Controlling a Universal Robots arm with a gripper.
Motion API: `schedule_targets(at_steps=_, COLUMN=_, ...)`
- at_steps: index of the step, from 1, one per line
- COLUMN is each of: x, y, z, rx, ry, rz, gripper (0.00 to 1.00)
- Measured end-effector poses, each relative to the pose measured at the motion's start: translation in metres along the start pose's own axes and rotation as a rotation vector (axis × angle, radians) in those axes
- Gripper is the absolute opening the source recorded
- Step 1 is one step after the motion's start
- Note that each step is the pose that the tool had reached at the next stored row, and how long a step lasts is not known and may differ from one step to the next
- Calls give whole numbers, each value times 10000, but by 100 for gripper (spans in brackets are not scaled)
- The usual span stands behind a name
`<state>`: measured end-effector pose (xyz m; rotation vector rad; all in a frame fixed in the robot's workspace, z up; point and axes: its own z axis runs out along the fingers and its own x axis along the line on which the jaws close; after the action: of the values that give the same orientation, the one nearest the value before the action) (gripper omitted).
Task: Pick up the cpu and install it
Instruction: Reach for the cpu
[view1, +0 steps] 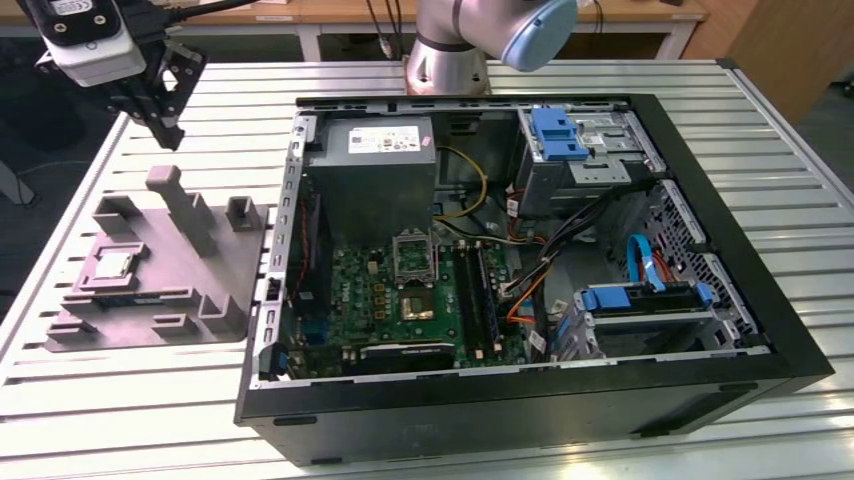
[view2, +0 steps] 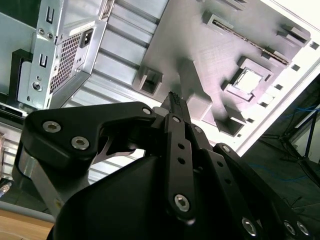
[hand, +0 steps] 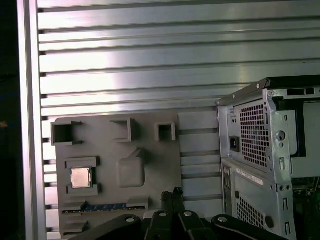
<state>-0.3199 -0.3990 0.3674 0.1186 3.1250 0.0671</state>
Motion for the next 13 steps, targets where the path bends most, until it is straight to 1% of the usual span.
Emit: schedule_targets(at_steps=13, x=29, y=-2, z=1, rx=-1, ry=0, rz=1, gripper=11)
